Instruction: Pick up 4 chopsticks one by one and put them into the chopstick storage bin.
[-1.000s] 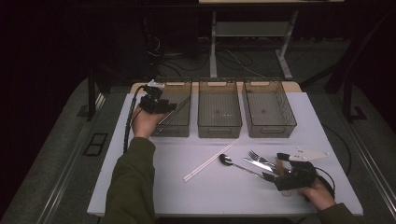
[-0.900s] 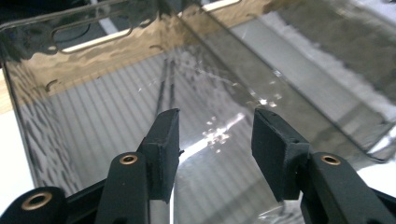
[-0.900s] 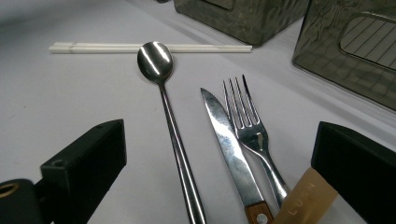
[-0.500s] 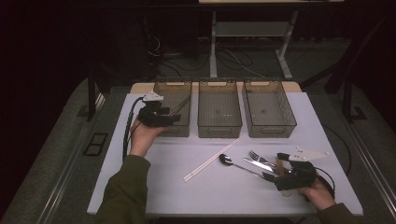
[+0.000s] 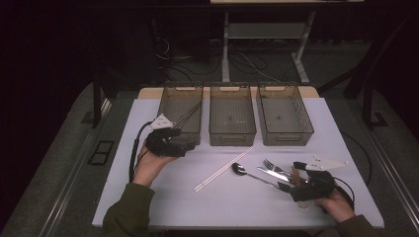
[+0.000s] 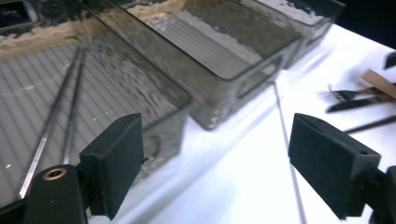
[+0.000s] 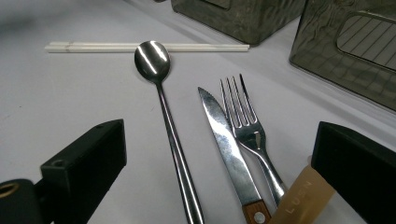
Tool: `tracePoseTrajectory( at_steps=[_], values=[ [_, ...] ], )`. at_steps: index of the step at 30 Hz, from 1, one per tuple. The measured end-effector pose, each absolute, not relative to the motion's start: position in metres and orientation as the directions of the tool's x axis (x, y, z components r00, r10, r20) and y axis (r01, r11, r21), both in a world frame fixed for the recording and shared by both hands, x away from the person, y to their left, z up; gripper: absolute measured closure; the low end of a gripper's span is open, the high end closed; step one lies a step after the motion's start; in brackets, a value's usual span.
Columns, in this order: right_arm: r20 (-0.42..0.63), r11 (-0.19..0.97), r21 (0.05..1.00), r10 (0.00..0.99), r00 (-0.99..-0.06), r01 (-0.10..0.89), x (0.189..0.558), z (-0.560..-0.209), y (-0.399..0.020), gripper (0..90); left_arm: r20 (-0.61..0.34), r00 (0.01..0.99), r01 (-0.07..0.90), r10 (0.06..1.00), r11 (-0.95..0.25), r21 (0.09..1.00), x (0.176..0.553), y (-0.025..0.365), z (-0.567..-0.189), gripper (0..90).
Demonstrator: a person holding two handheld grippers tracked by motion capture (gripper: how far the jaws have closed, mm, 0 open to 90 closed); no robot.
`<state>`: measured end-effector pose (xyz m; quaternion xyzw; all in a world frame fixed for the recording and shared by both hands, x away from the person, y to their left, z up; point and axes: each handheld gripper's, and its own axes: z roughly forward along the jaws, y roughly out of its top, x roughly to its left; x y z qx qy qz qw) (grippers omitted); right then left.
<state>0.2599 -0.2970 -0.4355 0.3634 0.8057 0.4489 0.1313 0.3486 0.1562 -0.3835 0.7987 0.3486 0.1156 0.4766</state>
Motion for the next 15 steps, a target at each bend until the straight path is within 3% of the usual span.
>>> tracePoseTrajectory(
  at_steps=[7,15],
  values=[
    [0.118,0.330,0.820,0.702,-0.702,0.468,0.260,-0.435,-0.297,3.2,-0.129,0.766,0.404,0.629,-0.315,0.859,0.323,0.151,-0.391,11.1],
    [0.116,0.328,0.822,0.704,-0.701,0.465,0.260,-0.435,-0.298,3.2,-0.103,0.785,0.388,0.611,-0.356,0.850,0.303,0.151,-0.403,0.7]
  ],
)
